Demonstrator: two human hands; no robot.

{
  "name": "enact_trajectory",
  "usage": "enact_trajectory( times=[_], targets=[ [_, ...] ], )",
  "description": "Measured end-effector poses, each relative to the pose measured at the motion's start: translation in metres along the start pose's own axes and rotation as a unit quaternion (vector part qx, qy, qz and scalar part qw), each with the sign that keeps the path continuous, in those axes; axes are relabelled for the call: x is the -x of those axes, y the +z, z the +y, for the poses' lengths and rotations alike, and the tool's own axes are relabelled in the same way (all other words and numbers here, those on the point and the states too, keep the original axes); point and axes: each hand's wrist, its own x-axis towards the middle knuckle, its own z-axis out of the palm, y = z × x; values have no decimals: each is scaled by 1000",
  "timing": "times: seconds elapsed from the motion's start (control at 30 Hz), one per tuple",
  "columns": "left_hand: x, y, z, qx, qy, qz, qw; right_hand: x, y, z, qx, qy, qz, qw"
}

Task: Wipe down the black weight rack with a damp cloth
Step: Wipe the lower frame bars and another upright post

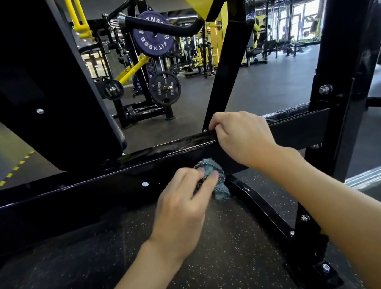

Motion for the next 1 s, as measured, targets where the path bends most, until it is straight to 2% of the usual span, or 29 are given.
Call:
enact_trajectory(
  times=[0.1,0.2,0.27,0.37,0.47,0.57,0.67,0.77,0.83,0.9,0.93,1.0],
  targets=[
    [-15,3,5,4,26,-7,1000,3,-3,1,8,-1,-4,1000],
    [-7,-10,-2,5,-32,22,999,1,-7,1,-17,13,-46,999],
    [-14,-11,2,7,-71,47,996,-9,-9,-7,-71,35,-63,995],
    [-36,-2,12,7,-49,70,996,-23,-6,-16,-160,52,-60,984],
    [-16,-9,0,1,-62,58,996,-22,-3,-13,-104,50,-80,990],
    [3,-18,-1,-18,-101,75,992,-17,-4,-13,-81,39,-65,994],
    [-15,-6,4,-5,-63,77,995,-15,-4,-18,-65,34,-71,995],
    [4,-14,-4,-3,-59,45,997,-15,-10,-19,-73,24,-98,992],
    [25,-21,-8,-10,-87,44,995,-18,-8,-31,-88,7,-70,994],
    [25,-17,-8,-9,-87,59,994,-23,-3,-51,-161,-9,-44,986],
    [21,-13,-7,-9,-79,70,994,-25,1,-59,-186,-17,-51,981],
    [22,-12,-6,-25,-84,89,992,-26,7,-69,-153,-19,-93,984]
  ],
)
